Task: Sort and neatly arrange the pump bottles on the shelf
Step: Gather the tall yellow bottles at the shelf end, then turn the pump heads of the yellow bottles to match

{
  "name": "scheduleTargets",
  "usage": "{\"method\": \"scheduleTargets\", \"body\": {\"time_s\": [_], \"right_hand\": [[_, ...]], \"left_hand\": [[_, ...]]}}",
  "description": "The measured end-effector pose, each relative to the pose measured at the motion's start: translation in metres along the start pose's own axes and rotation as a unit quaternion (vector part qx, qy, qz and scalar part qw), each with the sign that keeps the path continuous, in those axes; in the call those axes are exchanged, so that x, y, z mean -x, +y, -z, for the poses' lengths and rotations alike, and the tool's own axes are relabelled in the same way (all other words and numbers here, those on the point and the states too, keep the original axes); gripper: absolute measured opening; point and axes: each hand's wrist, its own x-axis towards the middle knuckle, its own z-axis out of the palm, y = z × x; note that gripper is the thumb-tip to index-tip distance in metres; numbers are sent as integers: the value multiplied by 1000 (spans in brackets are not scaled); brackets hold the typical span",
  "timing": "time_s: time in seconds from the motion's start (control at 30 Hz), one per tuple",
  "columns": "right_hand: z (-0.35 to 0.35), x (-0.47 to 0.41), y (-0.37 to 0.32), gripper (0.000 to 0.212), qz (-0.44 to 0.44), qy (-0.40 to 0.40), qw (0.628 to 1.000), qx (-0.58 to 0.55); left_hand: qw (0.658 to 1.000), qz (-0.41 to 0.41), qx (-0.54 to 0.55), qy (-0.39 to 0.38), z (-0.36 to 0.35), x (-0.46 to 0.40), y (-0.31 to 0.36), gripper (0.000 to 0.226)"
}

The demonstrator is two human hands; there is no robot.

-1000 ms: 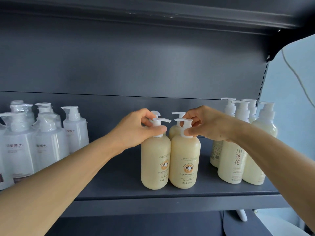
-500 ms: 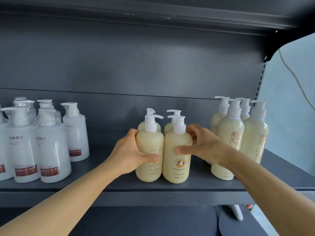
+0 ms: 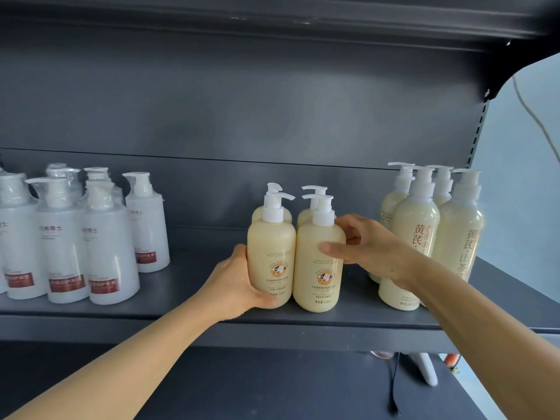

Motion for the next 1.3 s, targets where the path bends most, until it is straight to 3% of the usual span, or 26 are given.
{"method": "scheduleTargets", "body": {"time_s": [0.7, 0.9, 1.1, 1.3], "right_hand": [[-2, 9, -8, 55, -15, 2, 999, 49], [5, 21, -30, 56, -10, 84, 991, 105], [-10, 35, -73, 52, 26, 158, 980, 115], [-57, 43, -119, 44, 52, 182, 977, 101]], "left_hand": [[999, -10, -42, -34, 5, -3, -1, 81], [996, -26, -78, -37, 23, 2, 3, 67], [986, -41, -154, -47, 51, 18, -4, 81], [986, -45, -153, -44, 99, 51, -36, 75]]}}
